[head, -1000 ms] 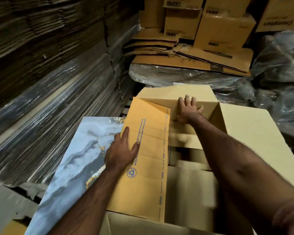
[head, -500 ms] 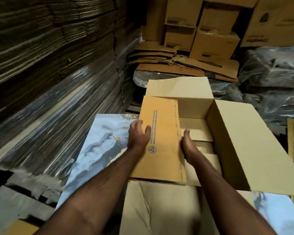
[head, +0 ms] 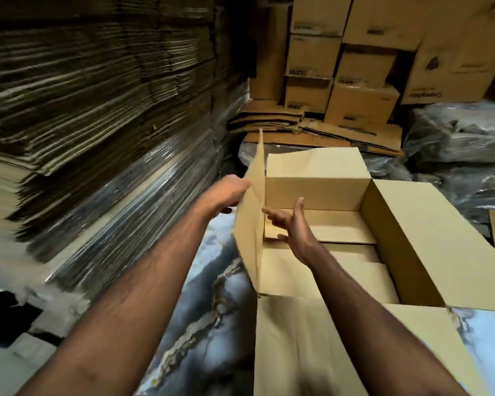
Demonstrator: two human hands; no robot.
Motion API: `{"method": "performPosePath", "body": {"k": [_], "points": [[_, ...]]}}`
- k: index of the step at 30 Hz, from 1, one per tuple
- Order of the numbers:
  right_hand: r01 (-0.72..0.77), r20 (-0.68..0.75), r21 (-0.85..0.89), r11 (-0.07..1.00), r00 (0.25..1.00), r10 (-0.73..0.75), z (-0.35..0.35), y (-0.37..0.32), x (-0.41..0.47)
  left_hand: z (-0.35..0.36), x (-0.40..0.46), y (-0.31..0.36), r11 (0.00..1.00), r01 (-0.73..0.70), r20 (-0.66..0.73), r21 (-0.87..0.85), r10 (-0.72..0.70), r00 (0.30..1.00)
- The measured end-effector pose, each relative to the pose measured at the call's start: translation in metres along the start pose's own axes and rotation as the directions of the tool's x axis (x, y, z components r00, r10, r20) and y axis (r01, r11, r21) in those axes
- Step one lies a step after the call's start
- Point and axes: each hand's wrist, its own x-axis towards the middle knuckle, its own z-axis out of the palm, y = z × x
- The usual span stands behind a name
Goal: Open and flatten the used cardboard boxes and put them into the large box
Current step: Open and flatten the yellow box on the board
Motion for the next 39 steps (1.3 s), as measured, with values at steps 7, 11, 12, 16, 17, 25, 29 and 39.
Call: {"method": "performPosePath", "body": {"k": [7, 11, 12, 16, 17, 25, 29, 39], "points": [[-0.055, -0.249, -0.392, 0.918, 0.967, -0.048, -0.051, 0.044, -0.007, -0.006, 0.005, -0.086, 0.700, 0.344, -0.337, 0.626, -0.154, 0.929], [-0.154, -0.294, -0.629, 0.762, 0.955, -0.050, -0.094, 0.061, -0.013, 0.048, 0.016, -0.116, 0.671, 0.426, -0.201, 0.607, -0.389, 0.899], [-0.178, -0.303, -0.663, 0.727, 0.952, -0.043, -0.102, 0.063, -0.015, 0.062, 0.019, -0.116, 0.688, 0.416, -0.152, 0.595, -0.412, 0.898], [-0.202, -0.290, -0.784, 0.586, 0.955, -0.058, -0.127, 0.076, -0.020, 0.113, 0.048, -0.113, 0.844, 0.449, 0.013, 0.295, -0.473, 0.881], [-0.211, -0.292, -0.794, 0.570, 0.955, -0.052, -0.132, 0.080, -0.021, 0.124, 0.058, -0.115, 0.865, 0.453, 0.032, 0.215, -0.470, 0.882], [-0.309, -0.274, -0.850, 0.427, 0.951, 0.143, -0.145, 0.108, -0.021, 0.159, 0.060, -0.100, 0.854, 0.519, -0.103, -0.036, -0.520, 0.848], [-0.251, -0.221, -0.897, 0.365, 0.967, 0.123, -0.136, 0.109, -0.022, 0.162, 0.052, -0.106, 0.880, 0.445, -0.128, -0.164, -0.467, 0.875], [-0.246, -0.222, -0.941, 0.233, 0.967, 0.127, -0.144, 0.070, -0.033, 0.137, 0.046, -0.076, 0.778, 0.210, -0.095, -0.592, -0.326, 0.941]]}}
